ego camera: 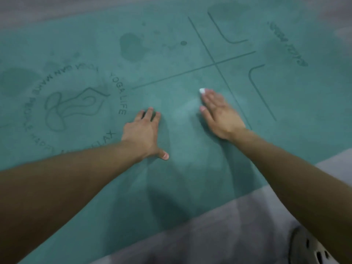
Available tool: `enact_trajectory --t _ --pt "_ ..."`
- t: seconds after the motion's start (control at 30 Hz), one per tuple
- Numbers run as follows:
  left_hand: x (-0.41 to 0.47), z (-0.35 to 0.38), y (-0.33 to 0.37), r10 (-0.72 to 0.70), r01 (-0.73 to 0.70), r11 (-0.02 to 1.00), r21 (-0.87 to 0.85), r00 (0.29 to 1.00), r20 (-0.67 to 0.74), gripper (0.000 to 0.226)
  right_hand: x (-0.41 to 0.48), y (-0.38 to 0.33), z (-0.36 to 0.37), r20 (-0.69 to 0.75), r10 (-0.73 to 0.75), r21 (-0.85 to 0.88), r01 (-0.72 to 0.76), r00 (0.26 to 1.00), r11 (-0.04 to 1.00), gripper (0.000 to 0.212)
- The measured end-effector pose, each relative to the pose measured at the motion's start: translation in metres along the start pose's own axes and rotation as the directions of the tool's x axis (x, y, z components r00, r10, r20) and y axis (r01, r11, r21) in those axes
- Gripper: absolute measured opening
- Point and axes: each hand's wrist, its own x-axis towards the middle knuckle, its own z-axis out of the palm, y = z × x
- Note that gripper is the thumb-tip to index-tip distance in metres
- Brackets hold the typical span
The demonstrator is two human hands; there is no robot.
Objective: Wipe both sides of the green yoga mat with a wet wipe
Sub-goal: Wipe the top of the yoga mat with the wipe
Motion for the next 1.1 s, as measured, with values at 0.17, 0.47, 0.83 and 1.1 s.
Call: enact_trajectory --t 0.17,0.47,0.83,1.1 --pt "0.002 -0.005 0.002 -0.024 0.024 0.999 0.028 0.999 0.028 0.156 0.013 0.008 0.006 -0.063 0.361 0.029 -0.360 0.930 0.932 0.092" --pt "0.016 -0.008 0.022 -0.132 0.131 0.991 0.014 0.986 0.105 0.161 0.057 0.041 -0.001 -0.030 -0.094 0.003 0.094 0.995 0.996 0.075" --pt "0.017 -0.012 0.024 -0.148 0.150 0.989 -0.011 0.984 0.094 0.153 0.030 -0.006 0.010 0.087 -0.473 0.070 0.468 0.877 0.881 0.066" --pt "0.019 -0.011 0.020 -0.103 0.101 0.994 0.035 0.993 0.064 0.145 0.040 -0.014 0.007 0.016 -0.079 0.105 0.077 0.997 0.992 0.067"
